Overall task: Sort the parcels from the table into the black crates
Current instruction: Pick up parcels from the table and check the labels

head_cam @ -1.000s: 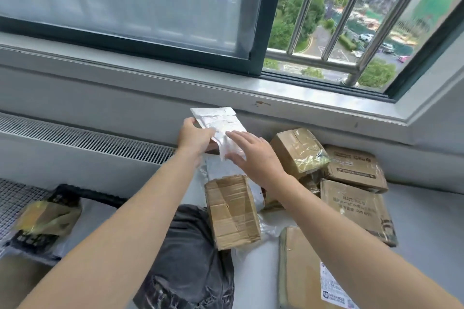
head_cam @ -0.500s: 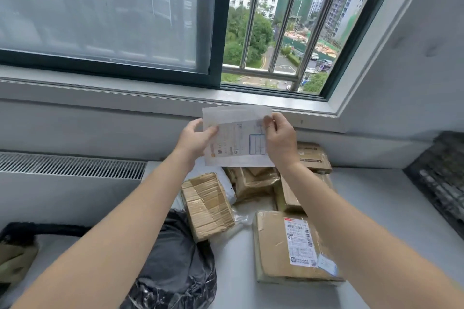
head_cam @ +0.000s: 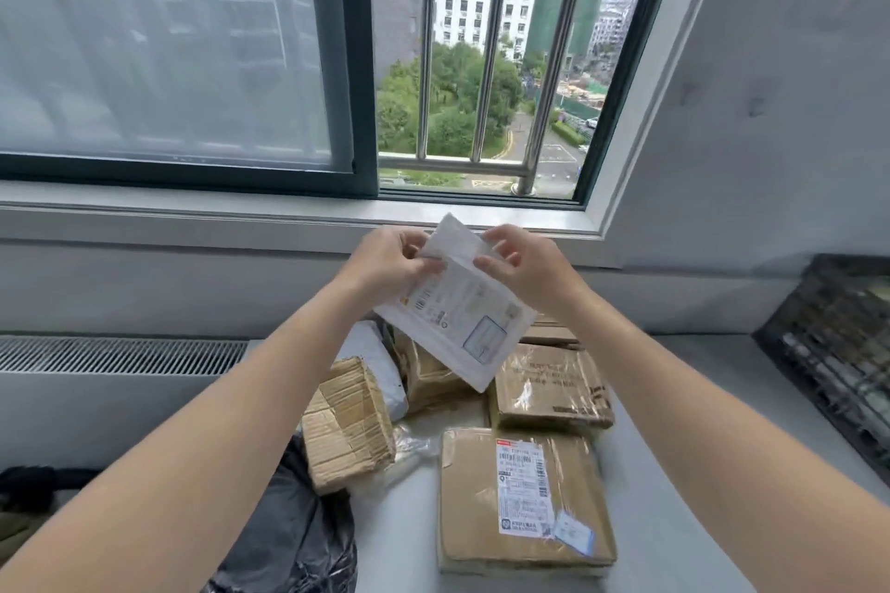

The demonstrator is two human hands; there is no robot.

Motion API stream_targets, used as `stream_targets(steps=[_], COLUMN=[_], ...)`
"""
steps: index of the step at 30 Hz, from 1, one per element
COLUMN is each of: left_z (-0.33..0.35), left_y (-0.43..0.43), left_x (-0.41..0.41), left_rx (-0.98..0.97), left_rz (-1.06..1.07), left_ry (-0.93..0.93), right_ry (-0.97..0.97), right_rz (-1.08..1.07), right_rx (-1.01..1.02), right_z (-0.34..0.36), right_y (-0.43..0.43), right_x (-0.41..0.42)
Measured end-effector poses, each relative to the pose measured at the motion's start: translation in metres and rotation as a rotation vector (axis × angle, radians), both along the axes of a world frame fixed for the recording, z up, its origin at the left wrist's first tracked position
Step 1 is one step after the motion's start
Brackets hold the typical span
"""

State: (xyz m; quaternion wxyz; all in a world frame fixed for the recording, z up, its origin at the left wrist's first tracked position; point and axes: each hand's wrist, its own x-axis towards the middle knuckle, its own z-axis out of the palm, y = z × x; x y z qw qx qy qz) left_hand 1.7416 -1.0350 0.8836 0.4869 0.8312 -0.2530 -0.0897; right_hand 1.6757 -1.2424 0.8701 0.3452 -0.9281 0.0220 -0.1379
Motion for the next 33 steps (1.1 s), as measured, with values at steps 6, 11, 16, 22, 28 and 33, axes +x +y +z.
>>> stream_targets(steps=[6,11,16,22,28,33], left_z=[0.016,0.025,0.024,0.023,0.029,0.033], left_y=[-0.020,-0.022,-0.019,-0.019,-0.014,-0.007], left_x=[-0.011,-0.017,-0.030,-0.050,-0.068,-0.077], left_rx=[-0.073,-0.122,-0.020,-0.043,-0.008,0.060], left_rz=[0.028,0.224,0.275,0.265,0.232,0.220], left_ry=[-0.015,-0.214,-0.356,-0.390,-0.497,-0.567], right_ry=[-0.071,-0.233,-0.337,-0.394,-0.477,-0.491], right_rz=[-0.005,-0.130,-0.217,-0.230,-0.208,-0.212], right_rx=[0.049,0.190,0.357,0.420,0.464,0.485], right_z=[0.001,0.002,0.011,0.021,0.028,0.032], right_y=[-0.014,-0.018,-0.018,-0.016,-0.011,-0.006], right_x=[-0.005,-0.015,-0.029,-0.041,-0.052,-0.060])
